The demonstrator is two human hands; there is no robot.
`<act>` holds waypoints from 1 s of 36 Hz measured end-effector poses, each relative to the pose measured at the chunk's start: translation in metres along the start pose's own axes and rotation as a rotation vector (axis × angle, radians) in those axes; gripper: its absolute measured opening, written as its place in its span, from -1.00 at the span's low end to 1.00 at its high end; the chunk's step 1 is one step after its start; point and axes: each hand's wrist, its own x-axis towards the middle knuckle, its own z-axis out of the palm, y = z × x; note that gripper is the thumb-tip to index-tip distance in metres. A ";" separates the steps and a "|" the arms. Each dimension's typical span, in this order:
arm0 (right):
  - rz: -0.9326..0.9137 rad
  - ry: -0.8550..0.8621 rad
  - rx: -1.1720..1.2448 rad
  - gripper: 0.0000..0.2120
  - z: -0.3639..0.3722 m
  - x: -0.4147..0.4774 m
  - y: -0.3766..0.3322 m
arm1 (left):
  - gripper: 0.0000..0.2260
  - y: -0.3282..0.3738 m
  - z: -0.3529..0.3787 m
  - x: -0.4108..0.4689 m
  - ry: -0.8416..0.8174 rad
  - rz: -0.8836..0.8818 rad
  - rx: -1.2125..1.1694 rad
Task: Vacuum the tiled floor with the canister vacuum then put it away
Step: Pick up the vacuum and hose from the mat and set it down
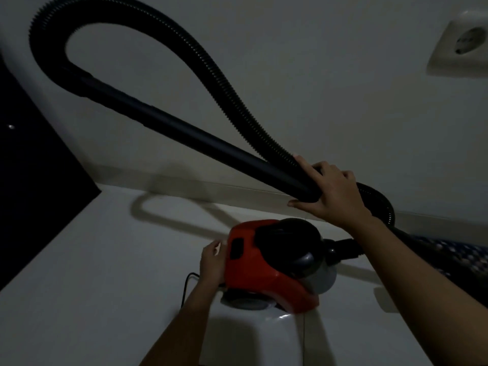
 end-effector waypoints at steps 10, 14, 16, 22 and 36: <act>-0.016 0.002 -0.009 -0.13 0.005 0.003 -0.002 | -0.64 0.009 0.017 0.002 -0.133 -0.105 -0.129; -0.011 0.006 0.003 -0.12 0.005 0.006 0.000 | -0.63 0.009 0.015 0.015 -0.170 -0.279 -0.280; 0.002 0.009 0.009 -0.11 0.006 0.007 0.001 | -0.59 0.009 0.014 0.020 -0.191 -0.334 -0.310; 0.035 0.021 0.038 -0.10 0.010 0.011 0.002 | -0.55 0.002 0.022 0.027 -0.103 -0.349 -0.318; 0.121 0.000 0.161 -0.09 0.003 0.018 0.009 | -0.59 0.050 0.008 -0.001 -0.108 -0.103 -0.019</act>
